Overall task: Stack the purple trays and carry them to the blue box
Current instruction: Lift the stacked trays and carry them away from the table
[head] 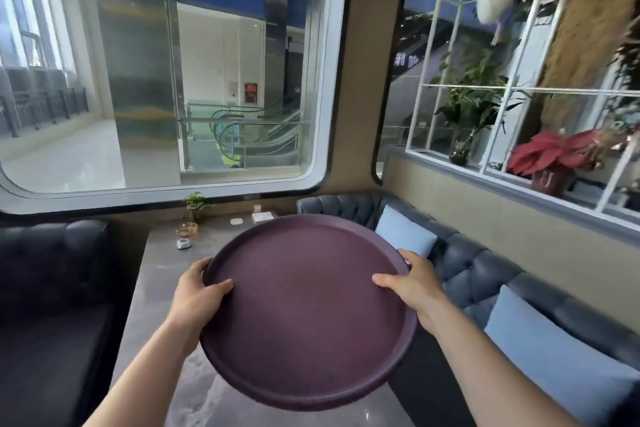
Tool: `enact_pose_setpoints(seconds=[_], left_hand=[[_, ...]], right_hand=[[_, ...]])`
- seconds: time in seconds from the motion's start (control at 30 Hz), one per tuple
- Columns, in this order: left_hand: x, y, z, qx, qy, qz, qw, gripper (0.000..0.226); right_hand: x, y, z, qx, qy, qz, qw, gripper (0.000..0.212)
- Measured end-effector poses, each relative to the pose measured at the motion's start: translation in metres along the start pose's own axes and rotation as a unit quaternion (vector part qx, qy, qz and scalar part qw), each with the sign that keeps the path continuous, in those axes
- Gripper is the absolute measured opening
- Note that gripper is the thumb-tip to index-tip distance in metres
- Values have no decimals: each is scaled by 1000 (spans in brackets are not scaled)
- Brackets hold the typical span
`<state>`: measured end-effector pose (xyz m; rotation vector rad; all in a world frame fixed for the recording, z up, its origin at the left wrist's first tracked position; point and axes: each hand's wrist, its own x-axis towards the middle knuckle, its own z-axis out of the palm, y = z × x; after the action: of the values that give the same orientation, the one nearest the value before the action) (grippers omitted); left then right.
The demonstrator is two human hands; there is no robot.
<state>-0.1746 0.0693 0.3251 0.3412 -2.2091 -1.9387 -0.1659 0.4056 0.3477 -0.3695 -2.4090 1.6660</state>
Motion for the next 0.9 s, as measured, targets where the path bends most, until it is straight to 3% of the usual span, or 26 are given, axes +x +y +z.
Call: enact_pose_setpoints(seconds=[0.23, 0.47, 0.77, 0.9], left_hand=[[-42, 30, 115, 15, -132, 42, 990, 47], [-153, 49, 250, 17, -285, 82, 955, 48], [-369, 68, 394, 32, -444, 119, 888, 56], [-481, 75, 444, 15, -542, 111, 833, 40]], right_hand=[[-54, 40, -128, 38, 122, 46, 991, 40], [-165, 90, -285, 36, 283, 95, 954, 38], [-382, 146, -457, 10, 470, 144, 871, 38], [-497, 161, -511, 1, 551, 184, 814, 36]])
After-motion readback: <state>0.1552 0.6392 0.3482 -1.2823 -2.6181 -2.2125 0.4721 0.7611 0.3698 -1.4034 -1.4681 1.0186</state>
